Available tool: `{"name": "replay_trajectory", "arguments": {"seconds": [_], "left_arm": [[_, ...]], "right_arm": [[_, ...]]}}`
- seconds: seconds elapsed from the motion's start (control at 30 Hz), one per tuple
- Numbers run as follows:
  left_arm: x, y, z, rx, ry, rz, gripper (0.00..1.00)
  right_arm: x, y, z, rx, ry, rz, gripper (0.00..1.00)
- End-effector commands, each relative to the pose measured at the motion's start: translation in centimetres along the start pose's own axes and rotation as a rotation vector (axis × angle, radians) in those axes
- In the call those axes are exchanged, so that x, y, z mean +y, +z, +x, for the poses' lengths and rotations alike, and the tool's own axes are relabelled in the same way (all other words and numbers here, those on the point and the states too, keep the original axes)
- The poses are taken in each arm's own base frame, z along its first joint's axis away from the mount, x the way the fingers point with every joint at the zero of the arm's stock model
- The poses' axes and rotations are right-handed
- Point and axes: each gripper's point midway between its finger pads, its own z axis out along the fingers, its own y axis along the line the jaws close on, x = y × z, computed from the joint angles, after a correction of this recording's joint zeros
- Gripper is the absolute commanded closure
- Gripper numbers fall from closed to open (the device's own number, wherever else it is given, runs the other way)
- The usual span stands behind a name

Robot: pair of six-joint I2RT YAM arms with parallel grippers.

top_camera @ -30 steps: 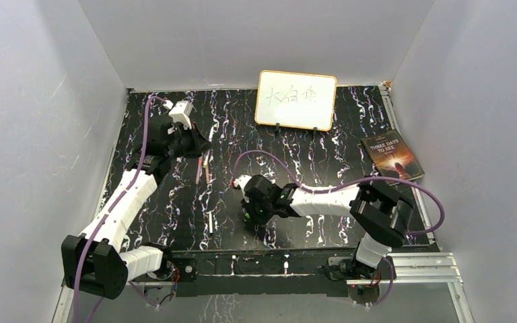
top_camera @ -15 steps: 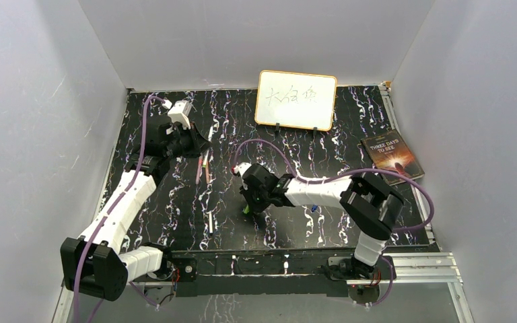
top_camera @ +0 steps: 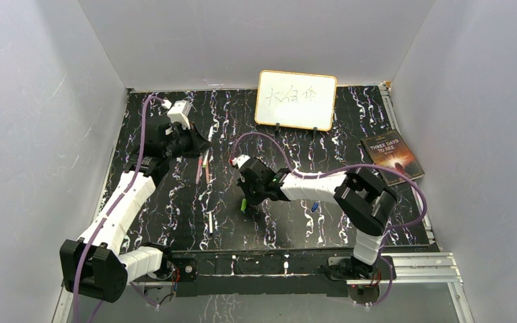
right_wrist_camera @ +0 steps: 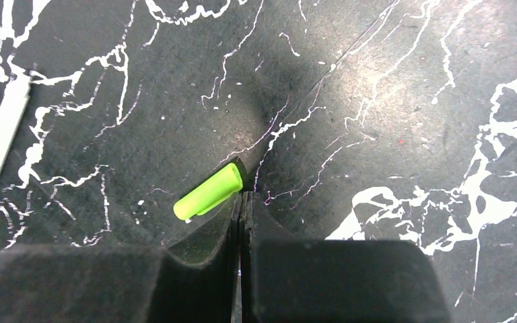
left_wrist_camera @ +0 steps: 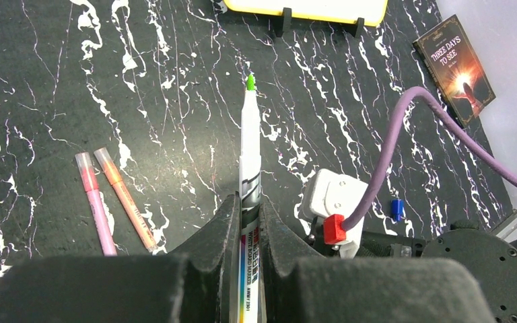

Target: Insert the pens into the pen caps

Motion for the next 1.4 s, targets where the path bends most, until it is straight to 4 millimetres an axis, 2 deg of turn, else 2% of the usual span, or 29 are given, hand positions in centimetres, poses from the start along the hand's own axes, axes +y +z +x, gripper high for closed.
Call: {"name": "replay_trajectory", "arguments": {"seconds": [0.0, 0.07, 0.2, 0.3, 0.57, 1.13, 1.37], "left_arm": [[-0.5, -1.3, -1.0, -0.043, 0.012, 0.006, 1.0], [-0.3, -1.3, -1.2, -0.052, 0.007, -0.001, 1.0], [-0.3, -1.2, -1.4, -0.052, 0.003, 0.004, 1.0], [-0.4, -1.2, -1.5, -0.054, 0.005, 0.008, 1.0], [-0.1, -1.3, -1.6, -0.054, 0.009, -0.001, 1.0], [-0.3, -1.0, -1.4, -0.042, 0.004, 0.017, 1.0], [-0.2, -1.0, -1.2, -0.039, 0.005, 0.018, 1.0]], "right_arm": [[1.0, -3.3, -5.2, -0.171, 0.072, -0.008, 1.0], [1.2, -3.7, -5.6, -0.192, 0.092, 0.005, 0.99], [1.4, -3.7, -5.7, -0.191, 0.106, 0.019, 0.75], [1.4, -2.9, -5.2, -0.149, 0.093, 0.039, 0.65], [1.8, -1.2, -3.7, -0.073, 0.039, 0.133, 0.53], [1.2, 0.3, -1.7, -0.023, 0.069, 0.209, 0.53], [1.2, 0.6, -1.8, -0.018, 0.067, 0.212, 0.62]]}}
